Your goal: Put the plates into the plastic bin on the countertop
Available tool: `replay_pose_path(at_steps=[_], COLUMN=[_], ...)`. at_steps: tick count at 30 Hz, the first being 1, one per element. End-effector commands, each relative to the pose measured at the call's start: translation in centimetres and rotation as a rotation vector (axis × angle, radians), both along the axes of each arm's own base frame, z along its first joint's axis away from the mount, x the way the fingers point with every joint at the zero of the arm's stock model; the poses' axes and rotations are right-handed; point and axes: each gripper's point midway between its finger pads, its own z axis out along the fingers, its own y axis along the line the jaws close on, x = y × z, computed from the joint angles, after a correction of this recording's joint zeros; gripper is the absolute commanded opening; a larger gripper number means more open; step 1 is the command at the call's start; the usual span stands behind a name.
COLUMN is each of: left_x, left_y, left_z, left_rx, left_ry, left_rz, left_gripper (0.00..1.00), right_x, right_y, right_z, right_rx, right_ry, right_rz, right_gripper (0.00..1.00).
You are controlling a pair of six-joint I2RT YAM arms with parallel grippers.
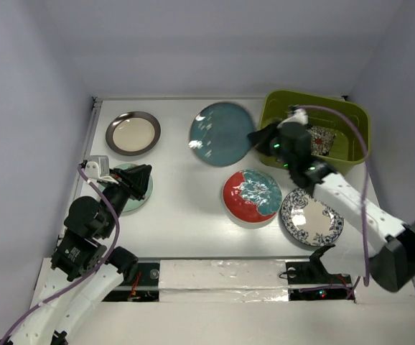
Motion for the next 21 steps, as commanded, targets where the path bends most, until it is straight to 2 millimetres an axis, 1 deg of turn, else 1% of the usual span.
replay_pose_path(at_steps=[1,2,3,4,5,6,7,8,9,10,11,12,13,14,15,16,18,21], left_x=[-0.4,-0.5,-0.5,-0.5,-0.5,-0.5,-0.5,-0.5,-0.5,-0.5,-0.4,-0.4,-0.4,-0.3,-0.4,-0.4,-0.3,-0.1], left_y=[0.3,0.3,0.3,0.3,0.3,0.3,0.3,0.3,0.3,0.3,0.3,0.3,0.3,0.2,0.2,0.2,0.2,0.0], left_z=[1.9,1.9,1.9,1.9,1.9,1.9,1.8,1.9,1.9,1.8,1.8,1.8,1.8,1.7,1.8,1.8,1.6,1.4], left_rx=[-0.037,-0.038,-0.040,-0.040,-0.041,-0.041,-0.040,-0.041,-0.041,-0.039,-0.039,-0.037,-0.038,-0.036,-0.036,-0.037,-0.035,-0.031], left_ry=[-0.057,-0.058,-0.057,-0.057,-0.057,-0.057,-0.055,-0.057,-0.057,-0.056,-0.056,-0.053,-0.055,-0.052,-0.054,-0.053,-0.050,-0.041], left_rz=[0.003,0.003,0.004,0.003,0.002,0.002,0.002,0.002,0.002,0.003,0.004,0.004,0.004,0.004,0.003,0.003,0.003,-0.001], left_gripper=[0.15,0.15,0.15,0.15,0.15,0.15,0.15,0.15,0.16,0.16,0.16,0.17,0.18,0.18,0.18,0.18,0.19,0.19], right_x=[2.4,2.0,2.1,2.5,2.7,2.9,3.3,3.7,4.5,4.8,5.2,6.0,6.3,6.6,7.0,7.6,8.1,8.9], right_y=[-9.3,-11.3,-13.0,-15.8,-17.1,-18.4,-20.8,-21.9,-23.0,-24.8,-25.5,-26.0,-26.5,-27.7,-28.1,-28.4,-29.2,-30.1], right_z=[11.6,12.3,12.9,13.3,12.8,12.8,13.1,12.9,12.1,12.3,12.0,11.0,10.8,10.6,10.0,8.9,7.8,5.3], right_rx=[0.157,0.145,0.123,0.102,0.078,0.064,0.054,0.047,0.041,0.038,0.036,0.030,0.030,0.028,0.029,0.034,0.041,0.046], right_ry=[-0.289,-0.307,-0.319,-0.325,-0.303,-0.303,-0.302,-0.294,-0.272,-0.274,-0.262,-0.236,-0.225,-0.218,-0.204,-0.177,-0.156,-0.103], right_rz=[-0.226,-0.263,-0.299,-0.352,-0.372,-0.397,-0.434,-0.453,-0.467,-0.491,-0.501,-0.496,-0.497,-0.517,-0.521,-0.513,-0.526,-0.537], right_gripper=[0.00,0.00,0.00,0.00,0.00,0.00,0.00,0.00,0.00,0.00,0.00,0.00,0.00,0.00,0.00,0.00,0.00,0.00])
